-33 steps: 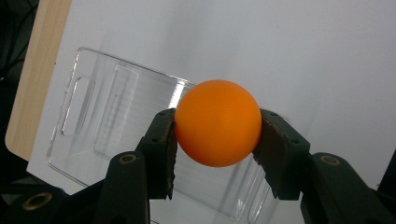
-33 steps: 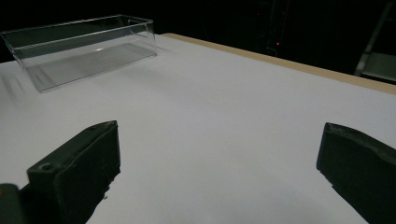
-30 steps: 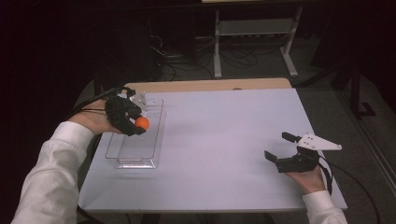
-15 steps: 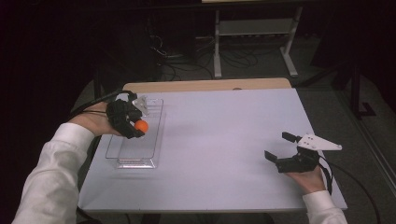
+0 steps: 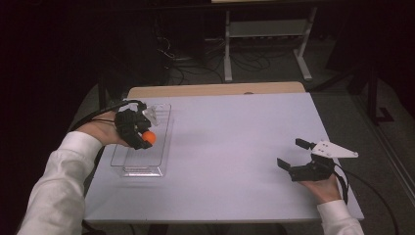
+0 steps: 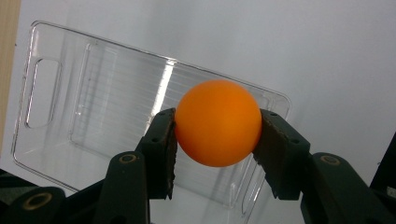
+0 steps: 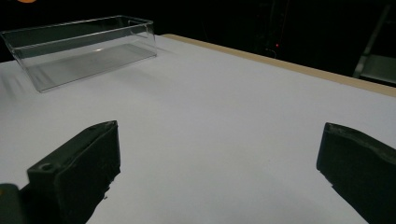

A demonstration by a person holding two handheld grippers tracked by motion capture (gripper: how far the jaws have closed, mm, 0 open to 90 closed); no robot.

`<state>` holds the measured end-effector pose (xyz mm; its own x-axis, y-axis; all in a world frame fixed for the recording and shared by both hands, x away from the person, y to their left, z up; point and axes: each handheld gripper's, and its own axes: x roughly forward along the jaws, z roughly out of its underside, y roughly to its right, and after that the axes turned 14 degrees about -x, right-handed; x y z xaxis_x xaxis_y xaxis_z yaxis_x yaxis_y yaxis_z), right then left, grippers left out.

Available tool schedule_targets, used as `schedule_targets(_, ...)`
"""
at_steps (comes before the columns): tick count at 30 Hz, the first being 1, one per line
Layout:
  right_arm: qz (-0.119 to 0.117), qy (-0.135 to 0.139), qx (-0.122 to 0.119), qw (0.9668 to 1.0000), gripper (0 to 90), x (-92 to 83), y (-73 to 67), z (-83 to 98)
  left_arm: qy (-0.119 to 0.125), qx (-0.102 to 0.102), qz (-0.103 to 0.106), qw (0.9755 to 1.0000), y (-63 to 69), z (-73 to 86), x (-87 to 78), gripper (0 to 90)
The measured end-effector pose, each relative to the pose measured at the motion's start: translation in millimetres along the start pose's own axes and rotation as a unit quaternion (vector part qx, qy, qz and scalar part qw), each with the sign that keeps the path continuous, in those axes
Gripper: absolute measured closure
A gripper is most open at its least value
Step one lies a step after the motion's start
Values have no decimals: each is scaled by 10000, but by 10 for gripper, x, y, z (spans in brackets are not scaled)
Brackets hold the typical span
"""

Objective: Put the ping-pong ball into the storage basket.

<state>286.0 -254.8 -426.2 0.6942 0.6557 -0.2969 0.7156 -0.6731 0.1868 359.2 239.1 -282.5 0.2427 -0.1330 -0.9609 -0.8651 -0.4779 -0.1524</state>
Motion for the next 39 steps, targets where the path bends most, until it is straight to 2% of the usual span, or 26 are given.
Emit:
schedule_targets(13,-3,2,-22,10000,0,-2,0,0,-72,77,83,9999,37,31,143,510)
schedule_targets(22,-9,-15,-21,10000,0,2,1,3,-80,46,174,9998,31,76,225,509)
schedule_targets(39,2,-85,-67,9999,0,14,-7,6,-254,56,250,9993,40,152,501,508)
